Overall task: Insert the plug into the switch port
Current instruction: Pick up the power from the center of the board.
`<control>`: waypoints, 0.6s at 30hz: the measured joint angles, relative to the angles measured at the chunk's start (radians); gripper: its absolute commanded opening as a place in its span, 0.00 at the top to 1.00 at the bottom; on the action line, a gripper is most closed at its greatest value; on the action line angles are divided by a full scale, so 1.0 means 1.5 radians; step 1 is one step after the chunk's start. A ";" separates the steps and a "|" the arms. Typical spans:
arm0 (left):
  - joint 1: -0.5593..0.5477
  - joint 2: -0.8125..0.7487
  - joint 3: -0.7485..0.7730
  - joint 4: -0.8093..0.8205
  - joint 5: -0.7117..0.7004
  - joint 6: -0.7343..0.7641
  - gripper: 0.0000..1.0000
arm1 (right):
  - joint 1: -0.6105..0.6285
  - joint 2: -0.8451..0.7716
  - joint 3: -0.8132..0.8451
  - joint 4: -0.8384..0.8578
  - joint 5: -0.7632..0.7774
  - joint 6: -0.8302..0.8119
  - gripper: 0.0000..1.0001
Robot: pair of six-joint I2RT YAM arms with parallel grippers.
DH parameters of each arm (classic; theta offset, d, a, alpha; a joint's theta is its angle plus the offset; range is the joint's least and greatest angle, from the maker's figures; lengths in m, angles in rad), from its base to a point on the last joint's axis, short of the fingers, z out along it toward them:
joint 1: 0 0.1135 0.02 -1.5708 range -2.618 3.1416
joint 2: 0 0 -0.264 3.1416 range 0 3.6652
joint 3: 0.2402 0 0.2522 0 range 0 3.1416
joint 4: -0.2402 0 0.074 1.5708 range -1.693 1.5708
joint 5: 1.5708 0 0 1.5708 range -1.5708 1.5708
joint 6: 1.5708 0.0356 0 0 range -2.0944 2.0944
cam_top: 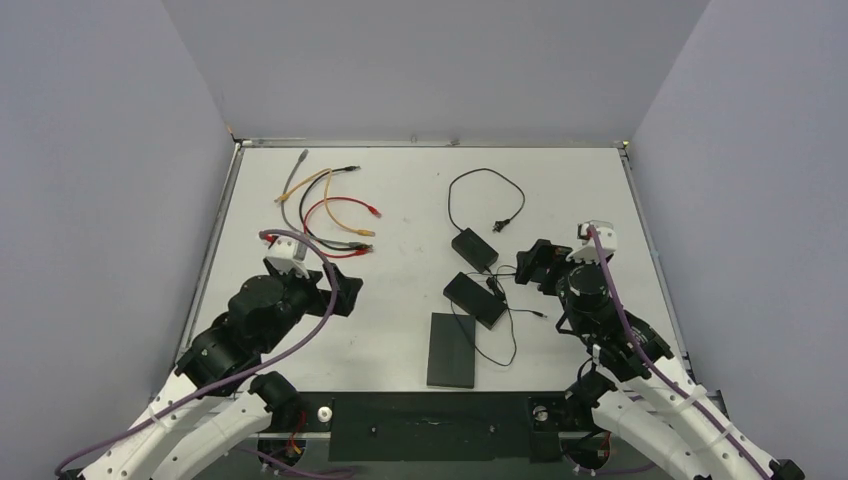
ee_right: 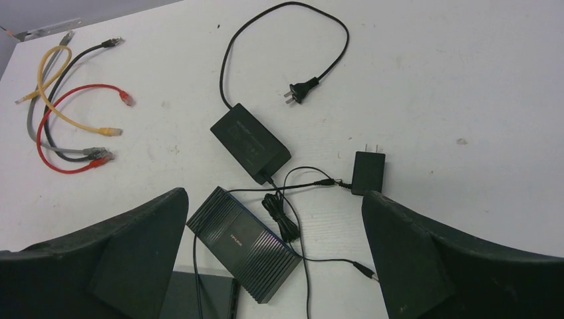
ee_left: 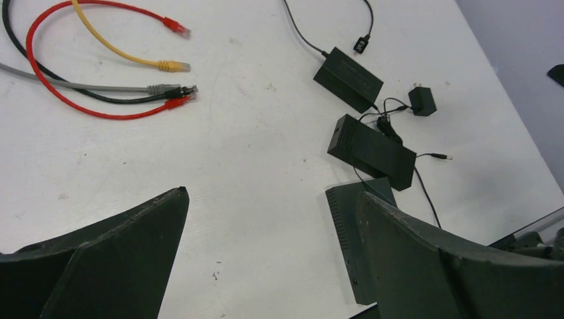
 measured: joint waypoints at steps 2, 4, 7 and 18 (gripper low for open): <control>0.000 0.024 0.000 -0.009 -0.009 -0.002 0.03 | 0.000 -0.007 0.003 -0.007 0.009 -0.006 0.00; 0.000 0.049 0.000 -0.018 -0.010 0.000 0.03 | 0.000 -0.013 0.006 -0.011 0.010 -0.010 0.00; 0.000 0.081 0.000 -0.031 -0.008 0.004 0.03 | 0.000 -0.014 0.016 -0.016 0.006 -0.015 0.00; 0.000 0.088 0.000 -0.048 -0.001 0.015 0.03 | 0.000 0.029 0.039 -0.050 -0.085 -0.051 0.09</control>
